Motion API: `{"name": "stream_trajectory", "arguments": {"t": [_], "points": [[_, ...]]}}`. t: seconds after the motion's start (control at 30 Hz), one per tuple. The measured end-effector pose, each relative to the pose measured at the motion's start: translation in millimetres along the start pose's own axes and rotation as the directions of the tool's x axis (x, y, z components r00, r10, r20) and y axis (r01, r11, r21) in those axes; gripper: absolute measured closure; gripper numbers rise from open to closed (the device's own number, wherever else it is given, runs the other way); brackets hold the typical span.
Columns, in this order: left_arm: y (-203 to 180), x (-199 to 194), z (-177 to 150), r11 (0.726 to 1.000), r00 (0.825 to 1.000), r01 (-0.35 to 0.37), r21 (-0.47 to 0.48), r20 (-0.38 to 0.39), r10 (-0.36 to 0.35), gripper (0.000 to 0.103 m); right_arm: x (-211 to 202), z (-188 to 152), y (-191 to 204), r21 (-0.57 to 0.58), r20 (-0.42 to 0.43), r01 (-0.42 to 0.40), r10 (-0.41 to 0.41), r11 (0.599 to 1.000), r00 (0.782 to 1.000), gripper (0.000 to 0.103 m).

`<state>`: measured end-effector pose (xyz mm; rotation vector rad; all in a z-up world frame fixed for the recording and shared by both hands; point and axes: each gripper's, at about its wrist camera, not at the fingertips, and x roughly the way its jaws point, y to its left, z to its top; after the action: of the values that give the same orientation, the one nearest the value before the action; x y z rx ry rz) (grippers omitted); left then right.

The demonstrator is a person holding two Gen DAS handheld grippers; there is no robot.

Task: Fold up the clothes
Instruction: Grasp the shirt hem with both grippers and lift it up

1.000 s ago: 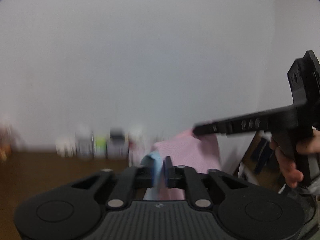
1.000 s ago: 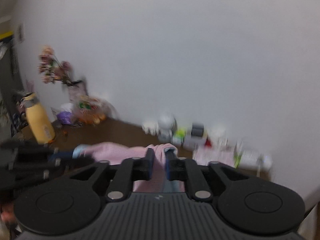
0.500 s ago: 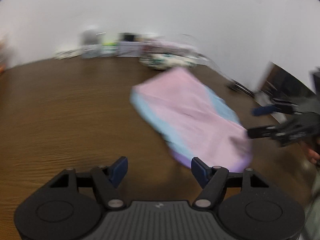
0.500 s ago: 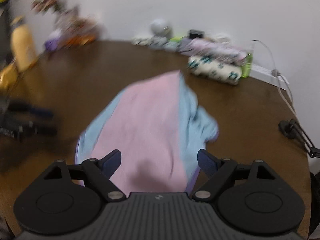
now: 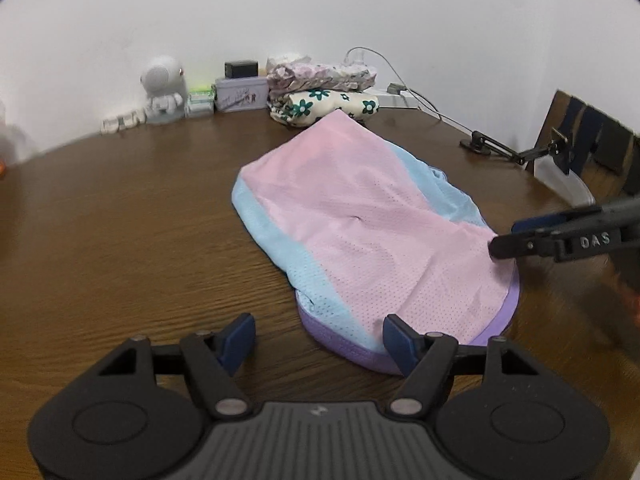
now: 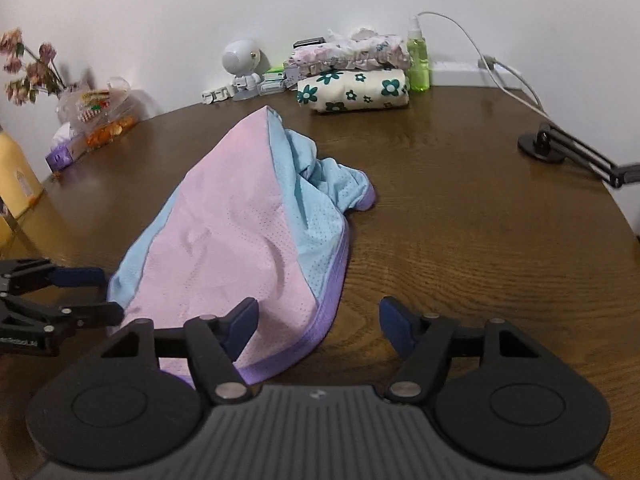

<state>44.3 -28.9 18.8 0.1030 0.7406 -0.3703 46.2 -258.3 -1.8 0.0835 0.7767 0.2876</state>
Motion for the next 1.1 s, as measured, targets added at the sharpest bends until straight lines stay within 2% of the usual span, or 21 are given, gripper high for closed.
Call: {"name": "stream_trajectory", "arguments": {"t": [0.1,0.17,0.27,0.3,0.37,0.4,0.43,0.47,0.53,0.6,0.67,0.73,0.77,0.8,0.83,0.9,0.97,1.0,1.07,1.1], "points": [[-2.1,1.6,0.3,0.999,1.000,-0.017,0.029,0.003,0.017,0.034,9.7,2.8,15.5,-0.098,-0.005,0.037,-0.037,0.995,0.999,0.038],[-2.1,2.8,1.6,0.999,1.000,-0.028,0.044,-0.001,0.028,0.035,15.4,3.1,20.9,-0.112,0.008,0.040,-0.039,0.993,0.999,0.039],[1.6,1.6,-2.6,0.999,0.999,-0.033,0.042,0.025,0.032,0.035,18.9,4.4,23.8,-0.110,0.026,0.032,-0.029,0.993,0.999,0.049],[2.7,1.2,-3.8,0.999,0.999,-0.032,0.043,0.032,0.031,0.038,19.9,5.1,24.7,-0.112,0.027,0.039,-0.036,0.993,0.999,0.054],[3.6,-0.8,-2.4,0.998,0.999,-0.043,0.038,0.034,0.041,0.058,21.1,5.2,30.2,-0.135,0.028,0.067,-0.064,0.989,0.998,0.066],[3.5,-1.1,-0.2,0.999,0.999,-0.040,0.034,0.029,0.039,0.079,21.1,4.2,33.1,-0.146,0.030,0.062,-0.058,0.987,0.998,0.075],[3.3,-0.5,2.6,0.999,0.999,-0.038,0.022,0.023,0.037,0.097,20.9,3.1,35.9,-0.155,0.033,0.053,-0.048,0.987,0.998,0.079],[2.9,-0.4,3.9,1.000,0.999,-0.029,0.011,0.025,0.029,0.099,21.2,1.3,38.4,-0.164,0.038,0.041,-0.036,0.986,0.999,0.082],[-2.1,-1.4,2.6,1.000,0.998,-0.026,0.009,0.054,0.026,0.101,21.2,-2.1,47.8,-0.201,0.047,0.040,-0.032,0.979,0.998,0.100],[-5.6,-13.1,5.2,0.999,0.995,-0.044,0.003,0.094,0.044,0.101,20.7,-2.7,57.0,-0.230,0.042,0.044,-0.035,0.972,0.999,0.100],[-5.8,-32.3,12.2,0.998,0.988,-0.054,-0.016,0.147,0.055,0.101,5.8,3.4,60.3,-0.205,0.070,0.008,0.007,0.979,0.998,0.101],[-1.4,-77.4,36.6,0.998,0.963,-0.056,-0.038,0.263,0.064,0.101,-33.7,22.0,62.2,-0.155,0.162,-0.049,0.074,0.987,0.984,0.101],[0.9,-100.8,49.5,0.997,0.944,-0.057,-0.049,0.323,0.070,0.101,-56.2,33.1,64.2,-0.143,0.215,-0.067,0.097,0.987,0.972,0.101],[0.9,-131.6,64.6,0.997,0.912,-0.059,-0.049,0.403,0.074,0.101,-83.5,47.2,67.6,-0.138,0.277,-0.079,0.115,0.987,0.954,0.101],[0.5,-164.1,80.3,0.997,0.871,-0.061,-0.048,0.486,0.077,0.101,-114.4,62.2,73.7,-0.144,0.344,-0.084,0.130,0.986,0.930,0.101],[-10.0,-227.1,107.5,0.995,0.781,-0.097,-0.022,0.618,0.090,0.101,-181.4,92.5,90.6,-0.170,0.475,-0.090,0.162,0.981,0.865,0.101],[-22.3,-289.2,134.4,0.990,0.682,-0.144,0.001,0.725,0.098,0.101,-241.1,114.5,112.7,-0.222,0.562,-0.083,0.197,0.971,0.803,0.101],[-28.8,-315.5,145.1,0.985,0.640,-0.171,0.014,0.762,0.100,0.101,-273.4,122.9,127.1,-0.249,0.612,-0.050,0.197,0.967,0.766,0.101],[-45.0,-375.3,164.9,0.973,0.545,-0.226,0.041,0.834,0.092,0.101,-333.9,135.1,155.4,-0.288,0.706,0.036,0.186,0.957,0.684,0.101],[-53.6,-401.9,171.7,0.966,0.506,-0.252,0.056,0.858,0.083,0.101,-360.5,138.4,168.2,-0.297,0.744,0.083,0.177,0.951,0.644,0.101]]}}
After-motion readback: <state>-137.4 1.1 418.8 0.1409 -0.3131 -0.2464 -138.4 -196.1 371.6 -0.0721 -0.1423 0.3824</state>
